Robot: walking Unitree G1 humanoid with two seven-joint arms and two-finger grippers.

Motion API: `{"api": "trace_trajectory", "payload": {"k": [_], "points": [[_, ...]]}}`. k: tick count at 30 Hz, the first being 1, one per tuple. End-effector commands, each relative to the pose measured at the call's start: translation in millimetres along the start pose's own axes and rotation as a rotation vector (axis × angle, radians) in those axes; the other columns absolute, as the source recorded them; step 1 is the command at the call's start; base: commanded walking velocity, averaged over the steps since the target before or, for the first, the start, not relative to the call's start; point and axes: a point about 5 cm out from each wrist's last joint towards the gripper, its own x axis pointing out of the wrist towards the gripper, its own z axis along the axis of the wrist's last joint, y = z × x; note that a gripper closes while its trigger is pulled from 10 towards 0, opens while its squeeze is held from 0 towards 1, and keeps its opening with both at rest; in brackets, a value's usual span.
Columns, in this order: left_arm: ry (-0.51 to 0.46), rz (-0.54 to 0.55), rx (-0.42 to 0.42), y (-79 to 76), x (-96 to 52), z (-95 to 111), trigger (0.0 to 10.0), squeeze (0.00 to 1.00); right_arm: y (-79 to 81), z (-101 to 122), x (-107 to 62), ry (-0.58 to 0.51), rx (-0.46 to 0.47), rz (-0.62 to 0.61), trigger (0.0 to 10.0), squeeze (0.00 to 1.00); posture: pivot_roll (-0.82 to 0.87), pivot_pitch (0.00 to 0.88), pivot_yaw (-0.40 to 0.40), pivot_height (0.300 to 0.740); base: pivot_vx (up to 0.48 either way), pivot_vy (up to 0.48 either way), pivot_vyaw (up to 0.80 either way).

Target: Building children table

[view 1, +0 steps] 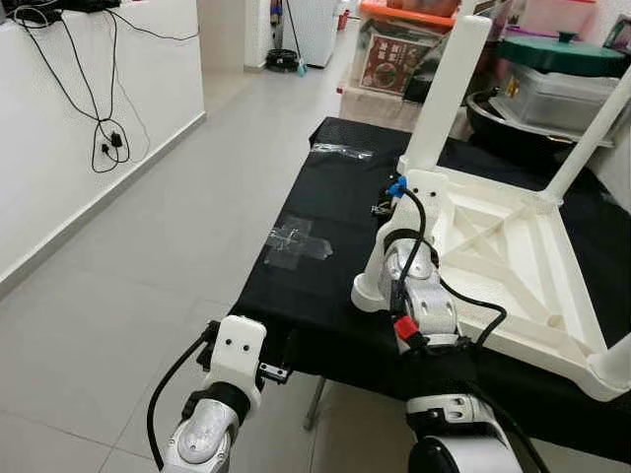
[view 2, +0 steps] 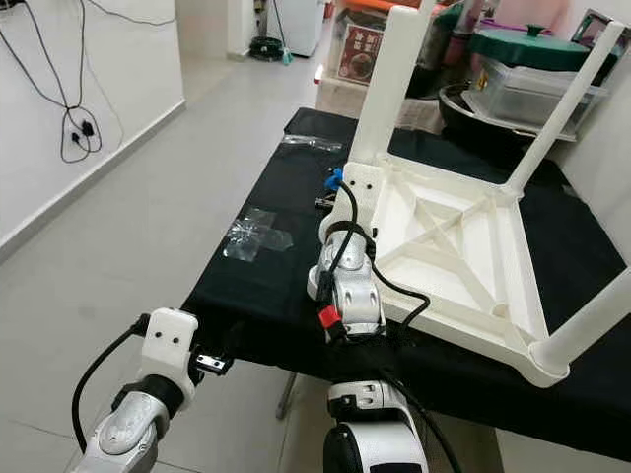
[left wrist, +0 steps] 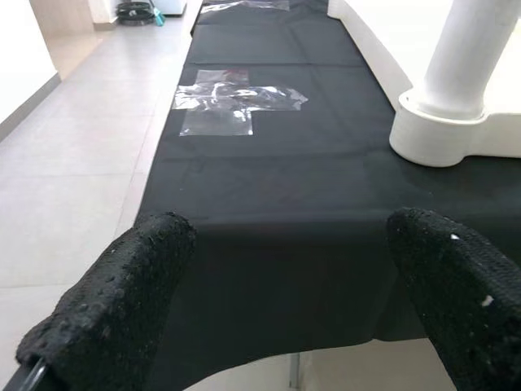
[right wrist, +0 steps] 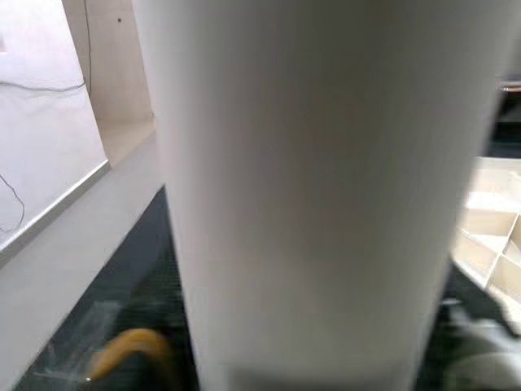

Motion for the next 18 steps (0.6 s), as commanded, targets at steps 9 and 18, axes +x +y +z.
{"api": "trace_trajectory", "payload": {"k": [9, 18], "points": [[0.027, -0.01, -0.009, -1.1, 0.3, -6, 10.0, 0.0, 9.3, -1, -24.6, -0.064, -0.006, 0.111, 10.0, 0.0, 0.1, 0.025, -0.128, 0.74, 0.0, 0.0, 0.0], [0.029, -0.012, -0.007, 0.8, 1.1, -7, 10.0, 0.0, -7.1, -17, -50.9, -0.097, -0.062, 0.29, 10.0, 0.0, 0.09, 0.022, -0.12, 0.74, 0.0, 0.0, 0.0]]}}
